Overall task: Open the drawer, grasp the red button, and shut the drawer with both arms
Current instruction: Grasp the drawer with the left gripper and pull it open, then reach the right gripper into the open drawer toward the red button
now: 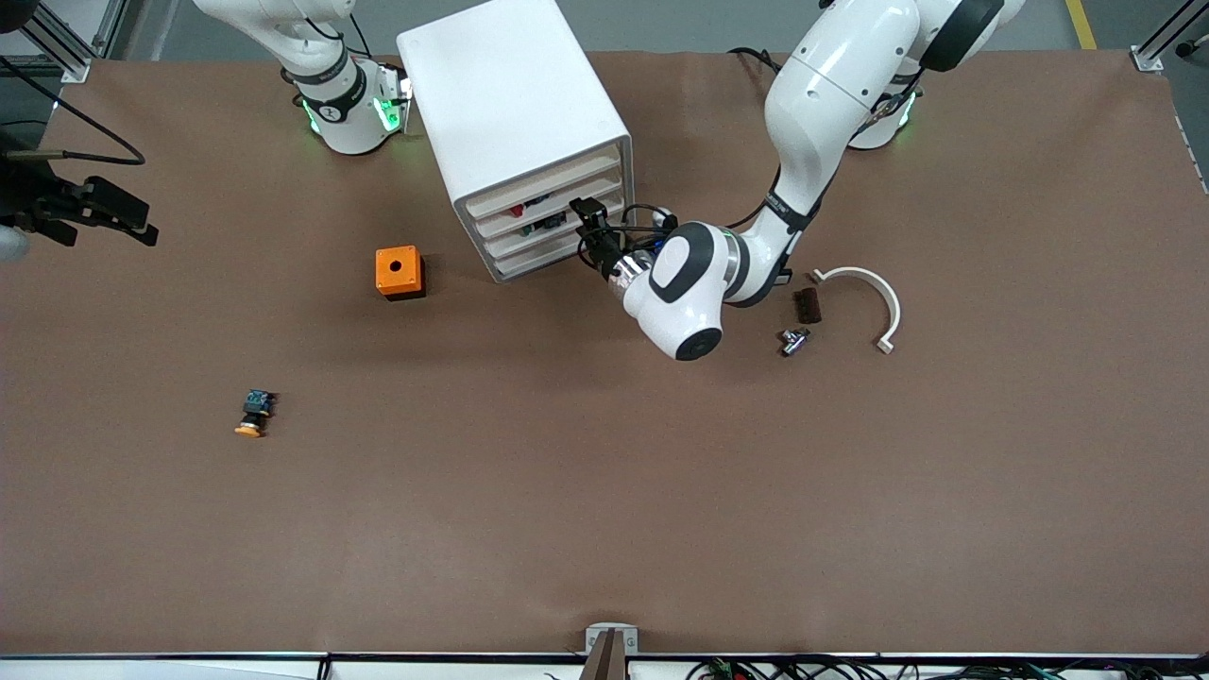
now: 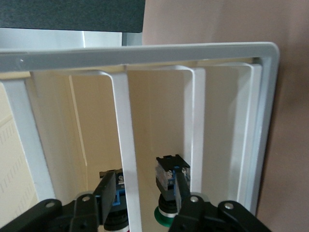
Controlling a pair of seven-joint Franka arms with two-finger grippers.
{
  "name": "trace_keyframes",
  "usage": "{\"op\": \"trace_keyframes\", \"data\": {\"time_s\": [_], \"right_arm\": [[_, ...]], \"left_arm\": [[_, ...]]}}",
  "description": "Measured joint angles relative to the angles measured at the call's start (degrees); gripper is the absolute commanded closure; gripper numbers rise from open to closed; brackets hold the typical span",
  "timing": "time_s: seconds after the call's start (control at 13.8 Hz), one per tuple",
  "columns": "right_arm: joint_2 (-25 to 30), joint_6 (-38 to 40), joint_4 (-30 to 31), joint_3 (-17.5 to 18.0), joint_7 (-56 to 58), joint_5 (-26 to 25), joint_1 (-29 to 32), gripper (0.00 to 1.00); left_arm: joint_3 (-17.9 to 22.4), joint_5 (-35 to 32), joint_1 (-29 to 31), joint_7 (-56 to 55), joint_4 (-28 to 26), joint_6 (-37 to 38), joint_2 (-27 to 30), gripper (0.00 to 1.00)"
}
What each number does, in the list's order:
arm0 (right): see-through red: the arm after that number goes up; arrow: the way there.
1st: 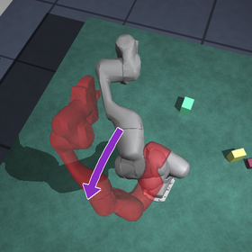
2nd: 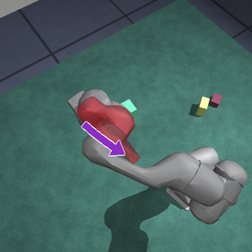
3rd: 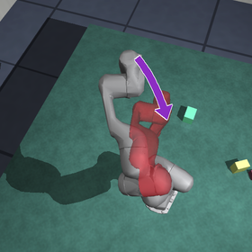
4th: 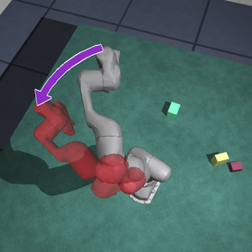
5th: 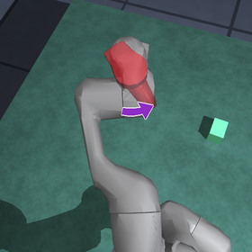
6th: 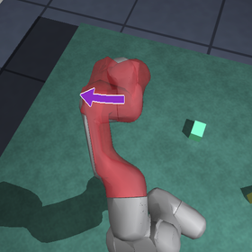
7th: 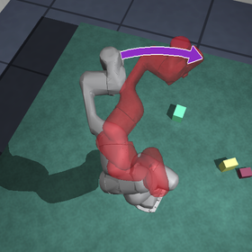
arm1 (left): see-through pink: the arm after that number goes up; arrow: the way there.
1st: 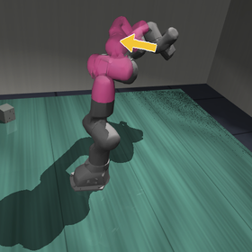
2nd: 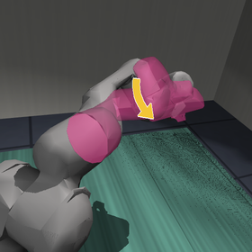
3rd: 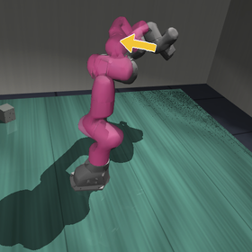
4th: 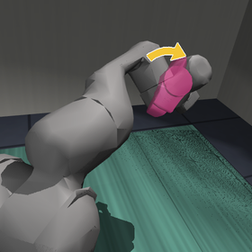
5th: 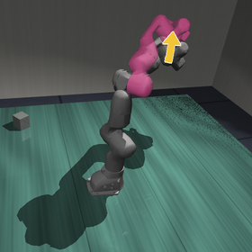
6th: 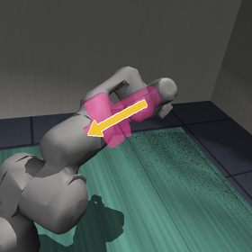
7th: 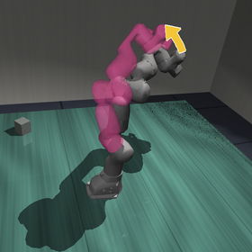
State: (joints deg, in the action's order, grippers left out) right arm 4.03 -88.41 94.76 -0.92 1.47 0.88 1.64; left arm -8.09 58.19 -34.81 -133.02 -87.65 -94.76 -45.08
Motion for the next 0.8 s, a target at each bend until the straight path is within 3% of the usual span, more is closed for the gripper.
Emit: {"op": "trace_keyframes", "data": {"time_s": [0.07,0.22,0.36,0.8], "right_arm": [[0.00,-0.10,0.00,0.00,0.00,-0.01,0.00,0.00],[-0.13,-0.10,0.00,-0.08,0.00,-0.04,0.02,0.00],[-0.96,-0.03,0.03,-0.38,0.00,-0.06,0.15,0.00],[-10.04,-2.19,-1.60,-0.96,0.00,-0.17,2.23,0.00]], "left_arm": [[-0.38,0.05,0.00,-0.11,0.00,0.08,-0.18,0.76],[-0.89,0.42,-0.04,-0.33,0.00,0.10,-0.49,0.79],[-1.10,1.19,-0.11,-0.48,0.03,0.61,-0.71,1.00],[-0.87,1.31,0.09,-1.14,0.53,0.67,-0.81,1.00]]}}
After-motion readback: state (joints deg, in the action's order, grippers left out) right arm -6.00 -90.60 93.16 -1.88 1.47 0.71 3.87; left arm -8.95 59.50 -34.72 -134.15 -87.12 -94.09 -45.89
